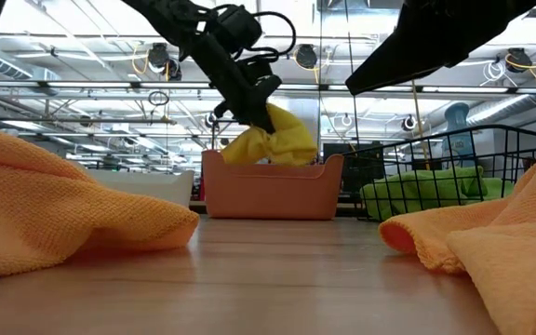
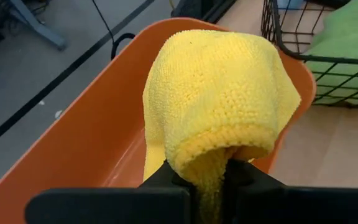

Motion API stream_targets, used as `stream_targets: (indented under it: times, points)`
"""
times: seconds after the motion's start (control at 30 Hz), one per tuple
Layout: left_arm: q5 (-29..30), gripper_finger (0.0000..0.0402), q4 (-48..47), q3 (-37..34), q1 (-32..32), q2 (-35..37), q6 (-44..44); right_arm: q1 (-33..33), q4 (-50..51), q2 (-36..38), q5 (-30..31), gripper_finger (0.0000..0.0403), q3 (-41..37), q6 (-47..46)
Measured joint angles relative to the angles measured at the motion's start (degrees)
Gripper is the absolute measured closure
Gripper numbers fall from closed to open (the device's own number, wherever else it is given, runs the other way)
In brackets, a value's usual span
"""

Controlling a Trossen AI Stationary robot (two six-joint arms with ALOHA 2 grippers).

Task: Sort microfiber towel by color & place in baskets
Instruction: Put the right yellow towel into the orange bin

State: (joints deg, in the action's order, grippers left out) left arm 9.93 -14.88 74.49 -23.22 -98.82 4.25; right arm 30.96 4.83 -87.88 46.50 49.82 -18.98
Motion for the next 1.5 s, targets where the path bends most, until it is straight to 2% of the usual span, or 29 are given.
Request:
stream_targets:
  times: [0.27, 0.47, 0.93, 1.27, 1.5]
  points:
    - [2.13, 0.0377, -2.93, -0.05, -0.79, -1.64, 1.44, 0.00, -0.04, 0.00, -0.02, 0.0172, 0.00, -0.02]
    - [2.12, 0.0369, -1.53, 0.05, -1.65, -4.25, 1.79, 0.00, -0.01, 0.00, -0.03, 0.0172, 0.00, -0.44]
    - [2.17, 0.0260, -3.50, -0.03, -3.26, -7.07, 4.16, -0.02, 0.12, -0.02, -0.07, 0.0172, 0.00, -0.90]
    - [2.43, 0.0158, -6.66, 0.03, -2.84, -5.91, 4.39, -0.02, 0.14, -0.02, -0.07, 0.0172, 0.00, -0.89]
    - [2.54, 0.0136, -8.97, 1.49, -2.37, -2.09, 3.91, -0.18, 0.05, -0.02, 0.00, 0.0172, 0.00, -0.61]
